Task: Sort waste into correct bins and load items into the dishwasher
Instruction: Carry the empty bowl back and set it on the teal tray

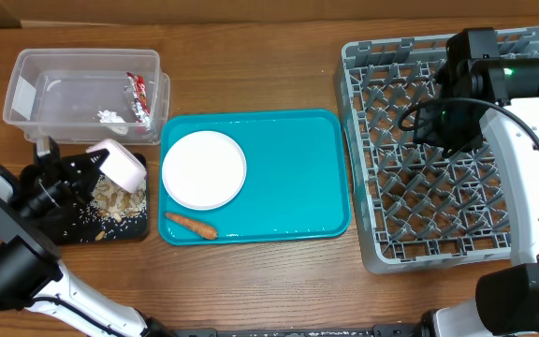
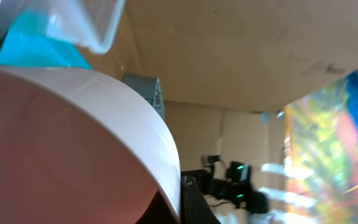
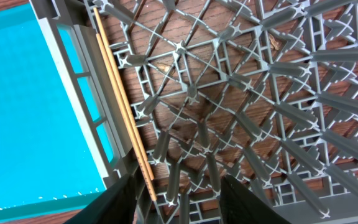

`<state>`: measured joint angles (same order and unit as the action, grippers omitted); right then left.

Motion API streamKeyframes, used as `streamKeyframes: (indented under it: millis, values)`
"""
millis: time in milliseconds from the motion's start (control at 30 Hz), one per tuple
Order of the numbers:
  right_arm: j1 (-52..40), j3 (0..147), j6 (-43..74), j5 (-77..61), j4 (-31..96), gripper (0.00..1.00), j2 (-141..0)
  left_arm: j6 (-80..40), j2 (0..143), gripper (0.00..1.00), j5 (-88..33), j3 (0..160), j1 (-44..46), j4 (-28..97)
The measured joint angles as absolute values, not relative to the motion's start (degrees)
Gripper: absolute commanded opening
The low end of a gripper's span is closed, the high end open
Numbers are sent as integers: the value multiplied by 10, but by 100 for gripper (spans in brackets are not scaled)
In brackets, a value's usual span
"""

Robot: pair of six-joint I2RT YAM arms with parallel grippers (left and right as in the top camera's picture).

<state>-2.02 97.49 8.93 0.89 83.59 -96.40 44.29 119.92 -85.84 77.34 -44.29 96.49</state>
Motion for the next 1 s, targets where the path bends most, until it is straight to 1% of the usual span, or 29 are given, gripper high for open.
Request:
streamKeyframes:
  millis: [167, 267, 400, 533, 667, 767, 867, 1000]
  values:
    - [-20, 975, 90, 9, 836, 46, -964, 467, 1147, 4, -838, 807, -424, 967]
    - [-20, 975, 90, 9, 836, 46, -964, 463, 1115, 4, -822, 834, -390, 967]
    - [-20, 975, 90, 9, 837, 46, -964, 427, 1098, 4, -785, 892, -313, 966]
    - [-20, 975, 90, 9, 841, 46, -964, 328, 1098, 4, -715, 961, -223, 905]
    - [-20, 975, 90, 9, 842, 46, -964, 167, 1097, 4, -601, 1019, -110, 790]
    - [-20, 975, 90, 9, 845, 46, -964, 69, 1097, 4, -512, 1041, -25, 710]
    - [-20, 975, 90, 9, 846, 46, -964, -3, 1097, 4, -422, 1047, 62, 653]
    - [-20, 975, 90, 9, 846, 47, -964, -70, 1098, 4, -286, 1047, 175, 621]
